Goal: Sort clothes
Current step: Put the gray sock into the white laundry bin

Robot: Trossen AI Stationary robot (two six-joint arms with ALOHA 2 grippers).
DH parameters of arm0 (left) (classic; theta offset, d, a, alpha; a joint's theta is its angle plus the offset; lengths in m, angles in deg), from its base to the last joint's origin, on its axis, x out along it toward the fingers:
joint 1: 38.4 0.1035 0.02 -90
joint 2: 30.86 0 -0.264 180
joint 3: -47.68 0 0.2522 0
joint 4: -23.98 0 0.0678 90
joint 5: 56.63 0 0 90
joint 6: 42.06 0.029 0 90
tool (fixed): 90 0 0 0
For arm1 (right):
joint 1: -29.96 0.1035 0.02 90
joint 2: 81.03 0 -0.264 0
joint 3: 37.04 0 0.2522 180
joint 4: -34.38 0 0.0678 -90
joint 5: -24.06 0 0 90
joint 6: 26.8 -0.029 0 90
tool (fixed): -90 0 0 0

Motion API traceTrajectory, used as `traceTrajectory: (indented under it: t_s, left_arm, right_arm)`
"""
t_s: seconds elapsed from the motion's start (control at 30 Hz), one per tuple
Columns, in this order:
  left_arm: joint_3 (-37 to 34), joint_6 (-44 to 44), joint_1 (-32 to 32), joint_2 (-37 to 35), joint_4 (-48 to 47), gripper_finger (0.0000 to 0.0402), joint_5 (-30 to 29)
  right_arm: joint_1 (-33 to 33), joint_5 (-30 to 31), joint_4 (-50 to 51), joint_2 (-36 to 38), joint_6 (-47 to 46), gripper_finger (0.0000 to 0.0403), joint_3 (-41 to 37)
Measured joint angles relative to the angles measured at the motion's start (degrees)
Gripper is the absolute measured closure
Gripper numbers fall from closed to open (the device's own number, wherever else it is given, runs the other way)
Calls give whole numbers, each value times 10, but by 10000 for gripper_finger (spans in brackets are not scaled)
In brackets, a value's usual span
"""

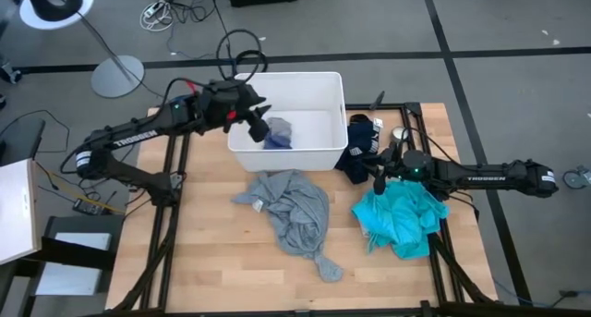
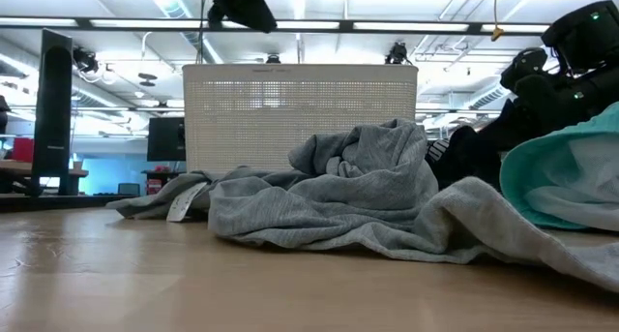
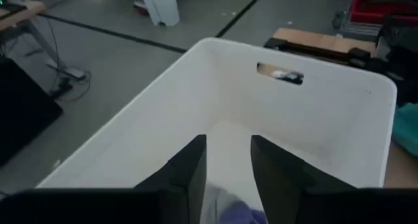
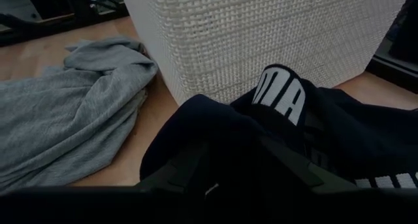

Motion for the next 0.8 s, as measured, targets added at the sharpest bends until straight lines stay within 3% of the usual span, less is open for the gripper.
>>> traceTrajectory:
  t_s: [0.17, 0.3, 0.43, 0.63, 0.8]
  left_arm:
    - [0, -30, -45, -34, -66, 275, 75]
    - [0, -68, -111, -65, -131, 275, 74]
    - [0, -127, -212, -80, -173, 275, 27]
    - [-45, -204, -370, -87, -142, 275, -87]
    - [-102, -280, -457, -87, -116, 275, -159]
  right_arm:
    - [0, 0, -6, 0, 0, 273, 0]
    - [0, 0, -6, 0, 0, 273, 0]
    - [0, 0, -6, 0, 0, 273, 0]
    - [0, 0, -9, 0, 0, 273, 0]
    - [0, -25, -22, 0, -39, 273, 0]
